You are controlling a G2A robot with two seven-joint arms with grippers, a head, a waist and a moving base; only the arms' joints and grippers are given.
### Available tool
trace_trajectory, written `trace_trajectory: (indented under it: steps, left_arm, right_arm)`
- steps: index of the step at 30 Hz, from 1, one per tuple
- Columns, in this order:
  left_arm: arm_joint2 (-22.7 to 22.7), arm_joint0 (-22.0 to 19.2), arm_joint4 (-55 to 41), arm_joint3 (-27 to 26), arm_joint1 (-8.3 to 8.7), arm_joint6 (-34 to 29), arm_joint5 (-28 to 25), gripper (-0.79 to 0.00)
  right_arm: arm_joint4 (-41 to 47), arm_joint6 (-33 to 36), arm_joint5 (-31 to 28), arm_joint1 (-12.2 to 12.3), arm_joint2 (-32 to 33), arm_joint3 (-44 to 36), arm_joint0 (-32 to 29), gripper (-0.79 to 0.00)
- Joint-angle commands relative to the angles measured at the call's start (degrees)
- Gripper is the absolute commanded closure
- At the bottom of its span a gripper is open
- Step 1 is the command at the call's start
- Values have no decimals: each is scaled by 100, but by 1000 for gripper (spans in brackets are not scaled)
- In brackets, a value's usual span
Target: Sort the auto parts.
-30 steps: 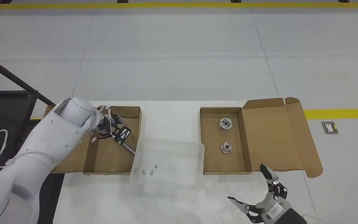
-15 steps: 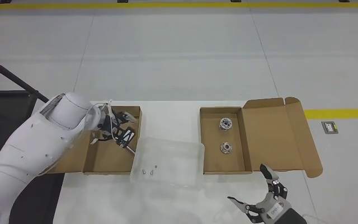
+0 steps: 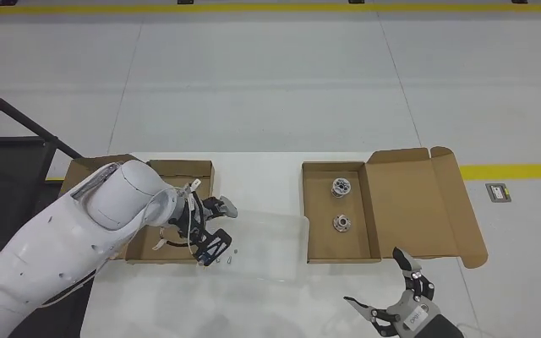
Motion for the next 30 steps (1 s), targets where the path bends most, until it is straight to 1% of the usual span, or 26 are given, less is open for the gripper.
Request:
trace_trajectory:
  steps: [1,13,15,17,19,21,22,24,26,30]
  left_arm:
    - [9,-5,-3,15,-6,5,4,-785]
    - [9,-5,-3,15,-6,5,4,-785]
    - [118,104,86,-150,-29,-141,118,-785]
    - [269,84,283,-188,-97,-354,4,-785]
    - [513,8,456,-158,-209,-462,4,-785]
    - [776,-132,649,-98,-361,-560,4,-785]
    - [944,-205,867,-55,-448,-711,4,-785]
    - [1193,-341,878,-55,-656,-539,4,-785]
    - [1413,-466,1137,213,-862,-630,4,-785]
    - [1413,-437,1401,582,-1306,-245,4,-785]
  right_arm:
    - [1,-1,0,0,1,0,-1,-785]
    - [1,-1,0,0,1,0,-1,-785]
    - [1,-1,0,0,1,0,-1,-785]
    - [1,-1,0,0,1,0,-1,-785]
    - [1,-1,0,0,1,0,-1,-785]
    - [1,-1,0,0,1,0,-1,-785]
    - [1,-1,0,0,1,0,-1,-785]
    - [1,-1,0,0,1,0,-1,-785]
    - [1,-1,0,0,1,0,-1,-785]
    - [1,-1,0,0,1,0,-1,-785]
